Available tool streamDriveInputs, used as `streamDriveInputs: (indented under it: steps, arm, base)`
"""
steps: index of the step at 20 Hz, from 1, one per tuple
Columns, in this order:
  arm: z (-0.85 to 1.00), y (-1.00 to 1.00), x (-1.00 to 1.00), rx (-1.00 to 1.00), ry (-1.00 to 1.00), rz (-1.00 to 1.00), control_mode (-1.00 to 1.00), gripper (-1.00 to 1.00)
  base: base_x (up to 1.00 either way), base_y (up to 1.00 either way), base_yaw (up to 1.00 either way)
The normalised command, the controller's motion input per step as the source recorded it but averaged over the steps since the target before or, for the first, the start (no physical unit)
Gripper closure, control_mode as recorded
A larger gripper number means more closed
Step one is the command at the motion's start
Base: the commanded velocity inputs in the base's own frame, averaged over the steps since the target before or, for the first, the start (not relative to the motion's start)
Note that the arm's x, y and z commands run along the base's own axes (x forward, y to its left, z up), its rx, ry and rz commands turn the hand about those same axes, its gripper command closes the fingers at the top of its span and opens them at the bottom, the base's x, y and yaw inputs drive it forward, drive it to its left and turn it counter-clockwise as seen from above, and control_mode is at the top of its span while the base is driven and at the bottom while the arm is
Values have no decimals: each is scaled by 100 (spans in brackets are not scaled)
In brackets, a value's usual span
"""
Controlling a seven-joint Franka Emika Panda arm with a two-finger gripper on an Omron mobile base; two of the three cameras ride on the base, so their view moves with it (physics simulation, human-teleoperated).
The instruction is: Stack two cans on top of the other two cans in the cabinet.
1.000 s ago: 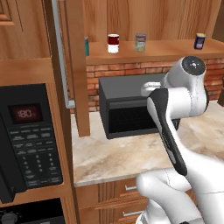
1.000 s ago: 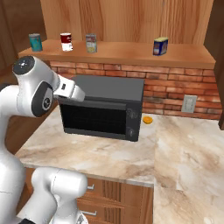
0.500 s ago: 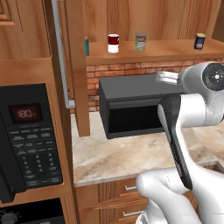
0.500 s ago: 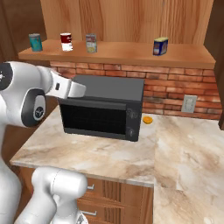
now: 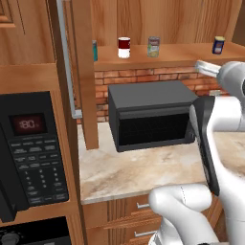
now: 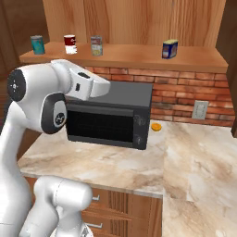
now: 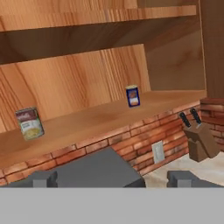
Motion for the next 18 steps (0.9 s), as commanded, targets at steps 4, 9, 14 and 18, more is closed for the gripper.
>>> streamDriveInputs:
  steps: [4,9,14,18]
  arm:
    - [37,-57,0,1,-13,-1,-100,-100]
    - [13,-47,2,0,-4,1,-100,-100]
    - [0,-27,10,-1,-1,9,-100,-100]
    - [13,-1,16,-2,4,2,-100,-100]
  base:
    - [0,0,0]
    - [0,0,0]
    - [0,0,0]
    - [0,0,0]
